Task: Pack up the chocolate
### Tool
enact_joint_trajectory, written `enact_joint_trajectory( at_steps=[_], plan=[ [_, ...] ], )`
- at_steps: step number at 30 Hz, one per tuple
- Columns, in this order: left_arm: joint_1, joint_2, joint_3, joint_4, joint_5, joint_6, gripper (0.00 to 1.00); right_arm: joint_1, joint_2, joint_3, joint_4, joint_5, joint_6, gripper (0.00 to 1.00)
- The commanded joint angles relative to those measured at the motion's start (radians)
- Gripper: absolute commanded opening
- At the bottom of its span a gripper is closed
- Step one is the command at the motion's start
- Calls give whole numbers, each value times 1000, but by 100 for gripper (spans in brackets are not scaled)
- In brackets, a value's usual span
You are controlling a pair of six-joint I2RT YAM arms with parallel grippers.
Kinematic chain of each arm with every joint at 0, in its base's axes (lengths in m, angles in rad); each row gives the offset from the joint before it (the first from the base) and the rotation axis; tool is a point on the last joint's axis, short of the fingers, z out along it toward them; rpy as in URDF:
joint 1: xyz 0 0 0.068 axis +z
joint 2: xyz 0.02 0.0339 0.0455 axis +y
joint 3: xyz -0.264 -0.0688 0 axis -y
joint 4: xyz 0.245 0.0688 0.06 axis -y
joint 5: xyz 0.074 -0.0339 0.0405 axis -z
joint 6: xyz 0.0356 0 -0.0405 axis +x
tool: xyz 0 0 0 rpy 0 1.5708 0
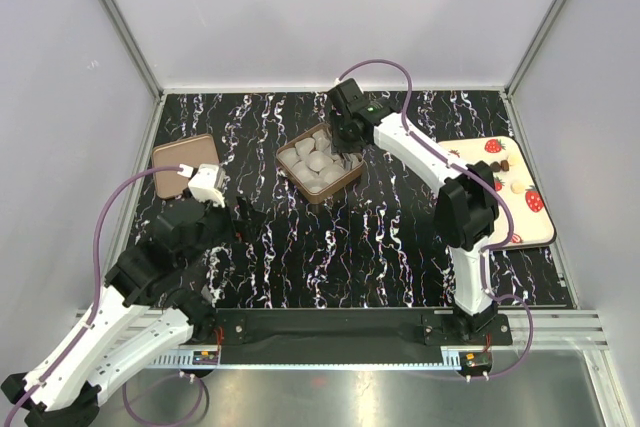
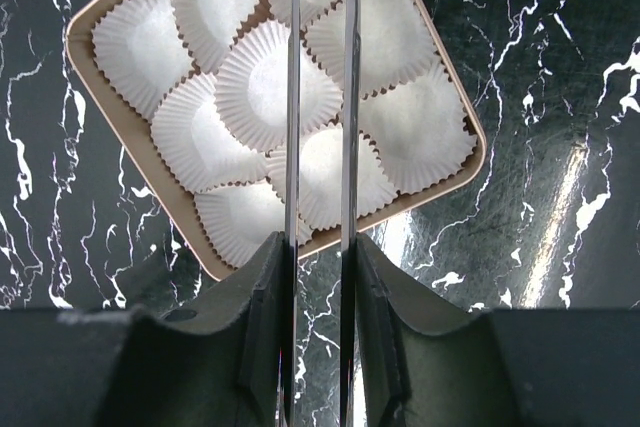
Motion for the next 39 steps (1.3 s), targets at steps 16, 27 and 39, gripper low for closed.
enact_joint_trajectory(
  at_steps=[16, 27, 39],
  plan=[
    [1, -4, -1, 34, -24, 20, 99, 31, 13, -6, 78, 44, 51, 30],
    [1, -11, -1, 34, -19, 20, 99, 44, 31, 45, 49, 73, 42, 45],
    [1, -8, -2, 41, -9, 21, 99, 44, -56, 112, -17, 147, -15, 45]
  ],
)
